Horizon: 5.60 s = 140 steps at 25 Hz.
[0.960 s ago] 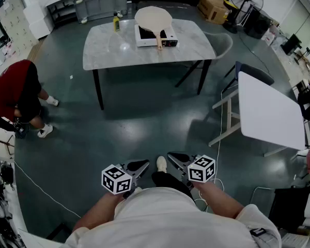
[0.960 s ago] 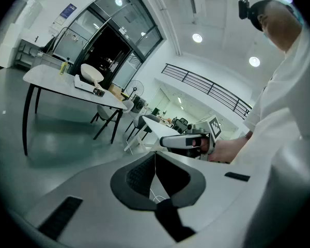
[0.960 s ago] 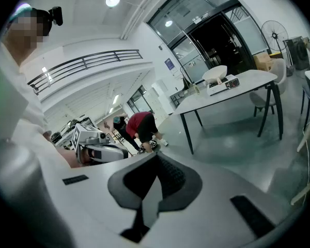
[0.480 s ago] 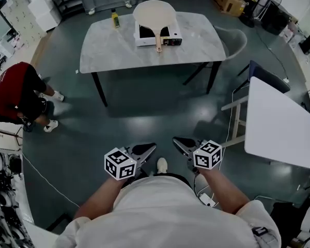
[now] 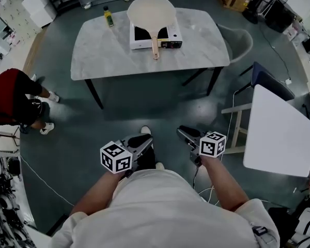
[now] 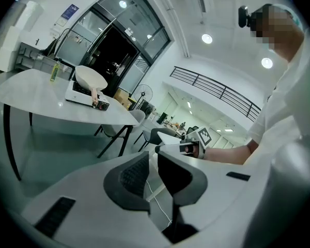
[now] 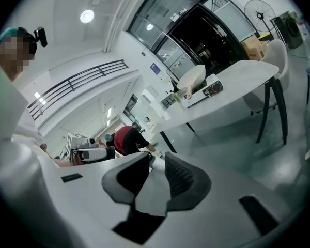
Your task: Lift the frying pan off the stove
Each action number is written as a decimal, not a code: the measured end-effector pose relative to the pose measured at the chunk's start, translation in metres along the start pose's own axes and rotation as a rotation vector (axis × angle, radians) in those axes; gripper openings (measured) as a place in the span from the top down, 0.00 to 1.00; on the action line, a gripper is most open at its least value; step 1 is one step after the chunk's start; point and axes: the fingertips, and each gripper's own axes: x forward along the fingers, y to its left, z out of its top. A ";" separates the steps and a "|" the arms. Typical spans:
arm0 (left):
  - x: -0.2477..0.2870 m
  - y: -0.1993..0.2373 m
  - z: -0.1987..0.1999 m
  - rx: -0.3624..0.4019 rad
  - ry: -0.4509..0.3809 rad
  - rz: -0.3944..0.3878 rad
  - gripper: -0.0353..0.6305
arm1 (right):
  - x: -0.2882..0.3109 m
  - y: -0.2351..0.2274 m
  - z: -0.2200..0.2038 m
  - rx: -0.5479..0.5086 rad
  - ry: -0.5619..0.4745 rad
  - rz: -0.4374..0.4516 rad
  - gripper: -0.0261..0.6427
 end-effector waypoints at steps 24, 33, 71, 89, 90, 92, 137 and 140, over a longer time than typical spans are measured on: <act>0.147 0.241 0.180 -0.344 -0.033 -0.063 0.60 | 0.227 -0.183 0.316 0.341 0.011 0.104 0.59; 0.215 0.301 0.218 -0.529 -0.156 -0.030 0.55 | 0.322 -0.214 0.372 0.344 0.206 0.296 0.53; 0.195 0.235 0.268 -0.353 0.010 -0.279 0.75 | 0.295 -0.134 0.422 0.384 -0.030 0.322 0.70; 0.143 0.124 0.224 -0.211 0.239 -0.558 0.74 | 0.158 -0.088 0.370 0.453 -0.391 0.124 0.70; 0.140 0.118 0.221 -0.208 0.248 -0.571 0.74 | 0.152 -0.086 0.366 0.454 -0.400 0.114 0.70; 0.136 0.110 0.216 -0.204 0.260 -0.594 0.74 | 0.141 -0.082 0.359 0.460 -0.418 0.098 0.70; 0.106 0.094 0.192 -0.208 0.287 -0.616 0.74 | 0.137 -0.060 0.324 0.480 -0.416 0.099 0.69; 0.109 0.094 0.192 -0.210 0.288 -0.619 0.74 | 0.135 -0.062 0.324 0.482 -0.413 0.098 0.69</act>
